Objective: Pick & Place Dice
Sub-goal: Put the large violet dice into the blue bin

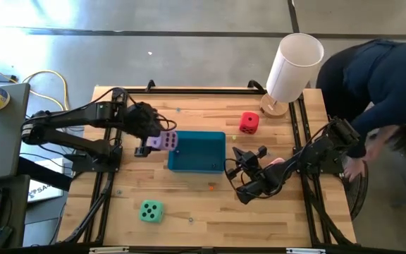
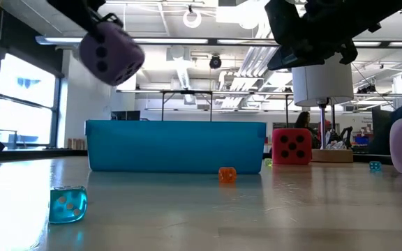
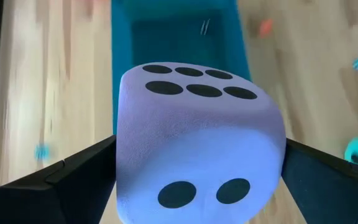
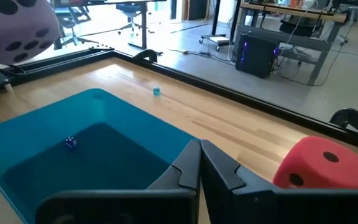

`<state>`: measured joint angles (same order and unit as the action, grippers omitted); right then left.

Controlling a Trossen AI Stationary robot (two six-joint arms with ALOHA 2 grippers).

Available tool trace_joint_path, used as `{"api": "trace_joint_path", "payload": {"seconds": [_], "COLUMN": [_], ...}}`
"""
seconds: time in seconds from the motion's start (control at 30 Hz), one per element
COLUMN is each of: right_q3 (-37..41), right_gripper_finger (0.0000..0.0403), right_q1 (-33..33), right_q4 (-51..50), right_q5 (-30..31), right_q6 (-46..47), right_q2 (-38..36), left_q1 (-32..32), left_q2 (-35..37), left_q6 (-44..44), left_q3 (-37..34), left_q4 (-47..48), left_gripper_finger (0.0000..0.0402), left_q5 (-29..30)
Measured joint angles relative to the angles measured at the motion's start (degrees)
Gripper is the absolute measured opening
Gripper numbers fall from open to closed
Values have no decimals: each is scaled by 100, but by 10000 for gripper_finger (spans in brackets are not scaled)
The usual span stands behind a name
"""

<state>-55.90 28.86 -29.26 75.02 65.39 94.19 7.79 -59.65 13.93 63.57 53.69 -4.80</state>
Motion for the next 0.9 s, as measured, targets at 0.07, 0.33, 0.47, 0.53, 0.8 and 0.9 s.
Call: {"api": "trace_joint_path", "payload": {"seconds": [0.07, 0.33, 0.47, 0.53, 0.8, 0.9], "right_q3": [0, 0, 0, 0, 0, 0], "right_gripper_finger": [2, 2, 2, 2, 2, 2], "right_q1": [0, 16, 39, 39, 39, 39], "right_q4": [4, 2, -2, -2, 13, 13], "right_q5": [0, -22, -41, -42, -46, -49], "right_q6": [-68, -88, -130, -155, -234, -242], "right_q2": [0, 0, 0, 0, 0, 0], "left_q1": [-32, -201, -206, -166, -112, -111], "left_q2": [-156, -1185, -1565, -1692, -1806, -1806], "left_q6": [79, 95, -169, -389, -479, -743], "left_q3": [0, 0, 0, 0, 0, 0], "left_q4": [-227, -697, -856, -966, -1091, -1091], "left_gripper_finger": [399, 399, 399, 399, 399, 399], "left_q5": [-98, -104, -68, -13, 660, 711]}}
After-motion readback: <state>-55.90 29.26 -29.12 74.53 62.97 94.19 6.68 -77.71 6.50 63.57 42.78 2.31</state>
